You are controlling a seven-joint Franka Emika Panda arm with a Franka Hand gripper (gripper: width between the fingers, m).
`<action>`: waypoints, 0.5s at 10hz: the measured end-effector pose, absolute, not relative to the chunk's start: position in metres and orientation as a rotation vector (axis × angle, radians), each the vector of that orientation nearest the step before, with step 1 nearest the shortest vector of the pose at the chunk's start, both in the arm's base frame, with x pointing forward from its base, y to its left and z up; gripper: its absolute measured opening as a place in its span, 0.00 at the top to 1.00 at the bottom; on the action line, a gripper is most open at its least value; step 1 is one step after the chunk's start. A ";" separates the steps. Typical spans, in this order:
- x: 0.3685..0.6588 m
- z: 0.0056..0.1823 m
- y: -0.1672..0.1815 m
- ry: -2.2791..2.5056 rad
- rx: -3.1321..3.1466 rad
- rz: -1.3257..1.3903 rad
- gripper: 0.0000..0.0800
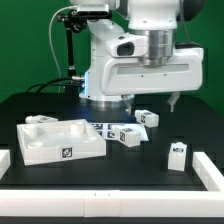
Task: Assemble one leg
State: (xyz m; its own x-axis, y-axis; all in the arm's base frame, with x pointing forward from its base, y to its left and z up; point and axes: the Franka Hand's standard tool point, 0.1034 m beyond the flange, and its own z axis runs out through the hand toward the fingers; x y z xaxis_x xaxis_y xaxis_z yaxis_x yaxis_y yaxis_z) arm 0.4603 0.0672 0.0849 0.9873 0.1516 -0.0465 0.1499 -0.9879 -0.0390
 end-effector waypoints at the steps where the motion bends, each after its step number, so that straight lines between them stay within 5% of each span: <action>1: 0.463 0.085 0.071 -0.247 -3.095 0.063 0.19; 5: 0.462 0.085 0.071 -0.201 -3.097 0.067 0.19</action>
Offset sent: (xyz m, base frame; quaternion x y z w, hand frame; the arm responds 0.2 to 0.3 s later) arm 0.0000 0.0000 0.0000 0.0000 0.0000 0.0000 1.0000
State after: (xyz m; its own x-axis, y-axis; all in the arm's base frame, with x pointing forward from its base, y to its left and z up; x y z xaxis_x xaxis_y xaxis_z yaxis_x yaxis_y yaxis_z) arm 0.4619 0.0709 0.0847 0.9907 0.1301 -0.0408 0.1284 -0.9909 -0.0404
